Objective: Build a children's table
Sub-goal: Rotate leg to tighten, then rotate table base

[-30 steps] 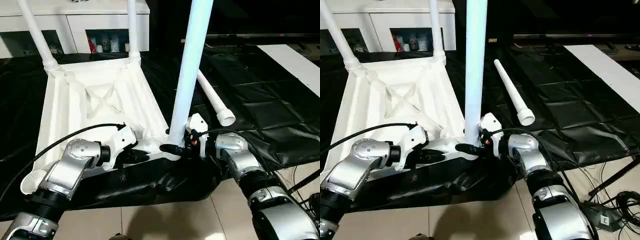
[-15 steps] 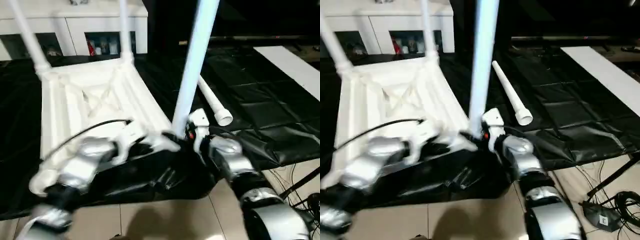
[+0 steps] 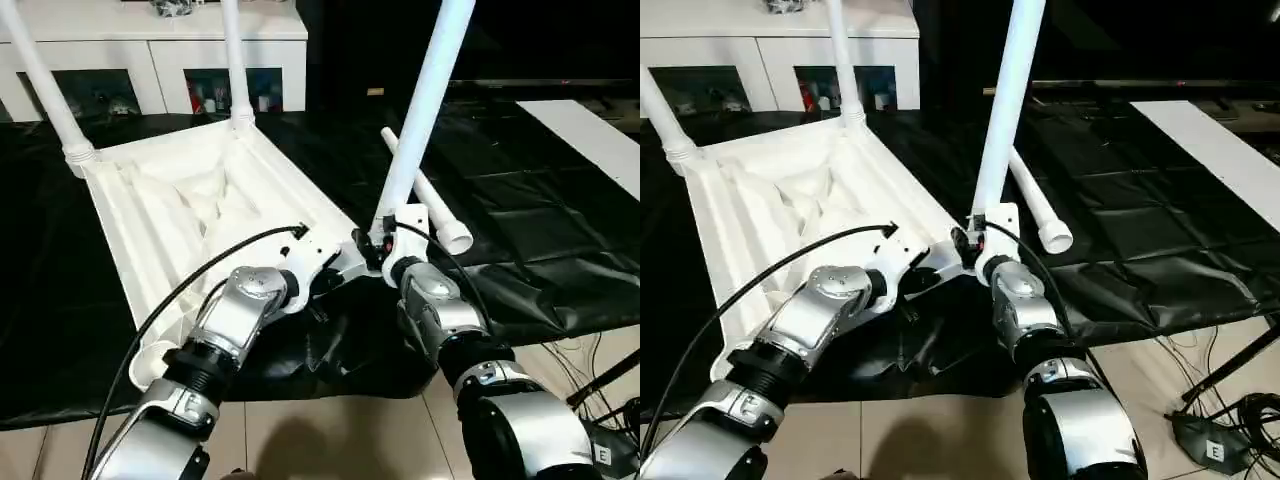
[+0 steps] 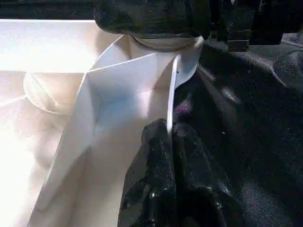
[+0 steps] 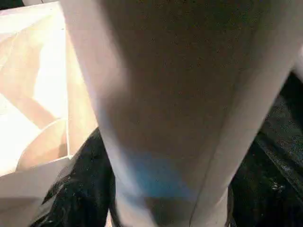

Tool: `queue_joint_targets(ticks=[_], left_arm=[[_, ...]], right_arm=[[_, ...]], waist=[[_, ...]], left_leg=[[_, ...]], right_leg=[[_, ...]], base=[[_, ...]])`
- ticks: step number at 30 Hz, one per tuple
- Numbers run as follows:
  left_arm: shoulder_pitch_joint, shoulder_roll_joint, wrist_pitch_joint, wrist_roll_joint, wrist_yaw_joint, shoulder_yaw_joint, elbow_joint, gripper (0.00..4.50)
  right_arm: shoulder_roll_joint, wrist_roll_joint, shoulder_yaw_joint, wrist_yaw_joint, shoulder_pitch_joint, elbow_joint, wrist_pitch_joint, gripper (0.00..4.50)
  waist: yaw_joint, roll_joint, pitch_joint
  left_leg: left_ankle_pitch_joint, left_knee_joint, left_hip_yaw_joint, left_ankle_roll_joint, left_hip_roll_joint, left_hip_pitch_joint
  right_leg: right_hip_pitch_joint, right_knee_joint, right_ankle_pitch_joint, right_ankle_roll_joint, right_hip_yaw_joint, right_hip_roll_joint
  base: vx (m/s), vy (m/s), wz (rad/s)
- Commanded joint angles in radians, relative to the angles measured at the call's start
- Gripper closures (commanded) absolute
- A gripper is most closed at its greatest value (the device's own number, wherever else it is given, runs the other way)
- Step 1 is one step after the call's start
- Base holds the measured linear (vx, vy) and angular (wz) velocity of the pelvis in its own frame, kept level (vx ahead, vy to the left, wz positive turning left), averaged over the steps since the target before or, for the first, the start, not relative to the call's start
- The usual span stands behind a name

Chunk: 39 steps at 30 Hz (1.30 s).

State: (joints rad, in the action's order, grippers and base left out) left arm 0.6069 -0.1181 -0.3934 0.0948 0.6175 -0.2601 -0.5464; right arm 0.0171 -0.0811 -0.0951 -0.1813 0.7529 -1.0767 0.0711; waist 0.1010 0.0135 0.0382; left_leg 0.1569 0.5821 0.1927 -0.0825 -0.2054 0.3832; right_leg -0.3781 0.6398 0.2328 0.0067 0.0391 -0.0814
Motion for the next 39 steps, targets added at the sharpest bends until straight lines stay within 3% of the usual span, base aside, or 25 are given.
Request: queue_joint_targets(ticks=[1,2,3,6,7,9,12,13,15,17,19,20,22,23,24,26,31,32,34,37,39], left_arm=[[0.019,0.013,0.031,0.02,-0.175,0.033,-0.091,4.5],[0.03,-0.002,0.078,0.03,-0.143,0.02,-0.106,4.5],[0.035,-0.023,0.137,0.04,-0.104,0.005,-0.116,4.5],[0.035,-0.033,0.185,0.042,-0.083,-0.002,-0.115,4.5],[0.036,-0.033,0.194,0.043,-0.083,-0.002,-0.118,4.5],[0.044,-0.035,0.235,0.048,-0.085,-0.001,-0.134,4.5],[0.078,-0.04,0.365,0.059,-0.126,0.006,-0.194,4.5],[0.092,-0.038,0.388,0.059,-0.16,0.019,-0.212,4.5],[0.104,-0.034,0.407,0.052,-0.18,0.034,-0.227,3.95],[0.111,-0.027,0.409,0.014,-0.164,0.068,-0.22,3.95],[0.118,-0.023,0.42,-0.022,-0.162,0.109,-0.198,3.72],[0.125,-0.025,0.424,-0.038,-0.183,0.135,-0.183,3.52],[0.134,-0.042,0.437,-0.057,-0.233,0.175,-0.147,3.52],[0.134,-0.055,0.43,-0.068,-0.247,0.194,-0.124,3.52],[0.133,-0.063,0.425,-0.074,-0.255,0.203,-0.111,3.22],[0.104,-0.104,0.385,-0.115,-0.221,0.253,-0.011,3.22],[0.007,-0.226,0.281,-0.154,-0.137,0.33,0.199,3.22],[-0.034,-0.284,0.248,-0.154,-0.102,0.347,0.252,3.22],[-0.093,-0.366,0.23,-0.147,-0.042,0.356,0.301,3.22],[-0.183,-0.495,0.176,-0.135,0.007,0.389,0.351,3.22],[-0.204,-0.531,0.13,-0.129,-0.01,0.421,0.361,3.22]], right_arm=[[0.079,-0.021,0.025,-0.019,-0.021,-0.052,-0.034,1.5],[0.072,-0.017,0.03,-0.048,-0.023,-0.038,-0.017,1.15],[0.061,-0.02,0.031,-0.096,-0.03,-0.013,0.0,1.15],[0.045,-0.005,0.035,-0.081,-0.037,0.013,0.021,0.95],[0.042,-0.001,0.034,-0.072,-0.038,0.017,0.024,0.71],[0.032,0.016,0.034,-0.037,-0.043,0.037,0.043,0.61],[-0.005,0.033,0.034,-0.015,-0.073,0.118,0.09,0.61],[-0.01,0.032,0.03,-0.016,-0.082,0.142,0.089,0.61],[-0.014,0.033,0.03,-0.019,-0.092,0.165,0.088,0.56],[-0.018,0.043,0.04,-0.018,-0.109,0.192,0.087,0.56],[-0.017,0.05,0.049,-0.012,-0.128,0.217,0.085,0.56],[-0.018,0.057,0.056,-0.004,-0.14,0.234,0.081,0.56],[-0.015,0.054,0.062,-0.016,-0.167,0.285,0.08,0.56],[-0.017,0.055,0.07,-0.03,-0.18,0.314,0.079,0.56],[-0.019,0.055,0.075,-0.04,-0.188,0.331,0.079,0.56],[-0.032,0.045,0.094,-0.095,-0.221,0.413,0.065,0.56],[-0.086,0.043,0.156,-0.221,-0.278,0.523,-0.012,0.56],[-0.11,0.063,0.189,-0.259,-0.296,0.546,-0.041,0.56],[-0.128,0.088,0.216,-0.281,-0.309,0.556,-0.062,0.56],[-0.127,0.106,0.227,-0.276,-0.318,0.558,-0.077,0.56],[-0.122,0.105,0.226,-0.268,-0.32,0.562,-0.092,0.56]], waist=[[-0.006,0.005,-0.047],[-0.004,-0.005,-0.049],[-0.003,0.001,-0.048],[-0.015,0.002,-0.052],[-0.02,0.001,-0.054],[-0.019,0.004,-0.051],[-0.011,0.005,-0.054],[-0.008,-0.001,-0.056],[-0.009,0.004,-0.059],[-0.009,-0.003,-0.064],[-0.009,-0.003,-0.071],[-0.009,-0.002,-0.072],[-0.008,0.0,-0.072],[-0.007,0.0,-0.072],[-0.008,0.001,-0.069],[-0.007,-0.002,-0.066],[-0.013,-0.009,-0.056],[-0.014,-0.006,-0.056],[-0.015,-0.011,-0.056],[-0.02,-0.012,-0.052],[-0.02,-0.016,-0.053]], left_leg=[[0.304,-0.077,-0.015,0.005,-0.024,-0.023],[0.308,-0.077,-0.017,0.0,-0.024,-0.025],[0.324,-0.078,-0.016,0.001,-0.025,-0.026],[0.286,-0.085,-0.023,-0.001,-0.024,-0.007],[0.273,-0.085,-0.022,0.0,-0.025,-0.009],[0.274,-0.081,-0.017,0.008,-0.025,-0.017],[0.254,-0.078,-0.014,0.012,-0.025,-0.019],[0.237,-0.076,-0.013,0.017,-0.025,-0.018],[0.198,-0.074,-0.014,0.027,-0.024,-0.012],[0.155,-0.068,-0.013,0.04,-0.024,-0.011],[0.097,-0.06,-0.011,0.065,-0.02,-0.007],[0.087,-0.056,-0.01,0.075,-0.019,-0.007],[0.078,-0.053,-0.008,0.107,-0.019,-0.006],[0.081,-0.053,-0.008,0.114,-0.019,-0.007],[0.097,-0.054,-0.008,0.121,-0.02,-0.007],[0.126,-0.057,-0.008,0.113,-0.023,-0.01],[0.188,-0.067,-0.007,0.063,-0.027,-0.014],[0.198,-0.068,-0.007,0.054,-0.027,-0.016],[0.213,-0.071,-0.011,0.028,-0.027,-0.014],[0.241,-0.076,-0.008,0.004,-0.025,-0.016],[0.252,-0.077,-0.01,-0.008,-0.026,-0.02]], right_leg=[[0.013,-0.105,0.234,-0.143,-0.035,-0.056],[0.012,-0.104,0.237,-0.142,-0.035,-0.057],[0.009,-0.109,0.246,-0.134,-0.036,-0.057],[0.025,-0.101,0.219,-0.128,-0.03,-0.057],[0.025,-0.1,0.196,-0.139,-0.027,-0.056],[0.016,-0.106,0.205,-0.153,-0.031,-0.058],[0.017,-0.105,0.185,-0.15,-0.034,-0.058],[0.018,-0.102,0.146,-0.15,-0.034,-0.057],[0.024,-0.092,0.072,-0.155,-0.032,-0.053],[0.027,-0.083,-0.013,-0.176,-0.031,-0.054],[0.028,-0.068,-0.163,-0.209,-0.028,-0.046],[0.028,-0.065,-0.197,-0.213,-0.029,-0.045],[0.03,-0.06,-0.258,-0.23,-0.027,-0.044],[0.029,-0.061,-0.26,-0.23,-0.027,-0.045],[0.029,-0.064,-0.238,-0.229,-0.027,-0.046],[0.026,-0.069,-0.17,-0.223,-0.027,-0.047],[0.018,-0.079,-0.038,-0.202,-0.029,-0.039],[0.017,-0.08,-0.022,-0.199,-0.029,-0.039],[0.017,-0.079,0.014,-0.179,-0.03,-0.04],[0.008,-0.082,0.048,-0.17,-0.033,-0.035],[0.006,-0.08,0.044,-0.172,-0.034,-0.035]], base=[[0.0,0.0,0.0],[0.0,0.0,0.0],[0.0,0.0,0.0],[0.0,0.0,0.0],[0.0,0.0,0.0],[0.0,0.0,0.0],[0.0,0.0,0.0],[0.0,0.0,0.0],[0.0,0.0,0.0],[0.0,0.0,0.0],[0.0,0.0,0.0],[0.0,0.0,0.0],[0.0,0.0,0.0],[0.0,0.0,0.0],[0.0,0.0,0.0],[0.0,0.0,0.0],[0.0,0.0,0.0],[0.0,0.0,0.0],[0.0,0.0,0.0],[0.0,0.0,0.0],[0.0,0.0,0.0]])
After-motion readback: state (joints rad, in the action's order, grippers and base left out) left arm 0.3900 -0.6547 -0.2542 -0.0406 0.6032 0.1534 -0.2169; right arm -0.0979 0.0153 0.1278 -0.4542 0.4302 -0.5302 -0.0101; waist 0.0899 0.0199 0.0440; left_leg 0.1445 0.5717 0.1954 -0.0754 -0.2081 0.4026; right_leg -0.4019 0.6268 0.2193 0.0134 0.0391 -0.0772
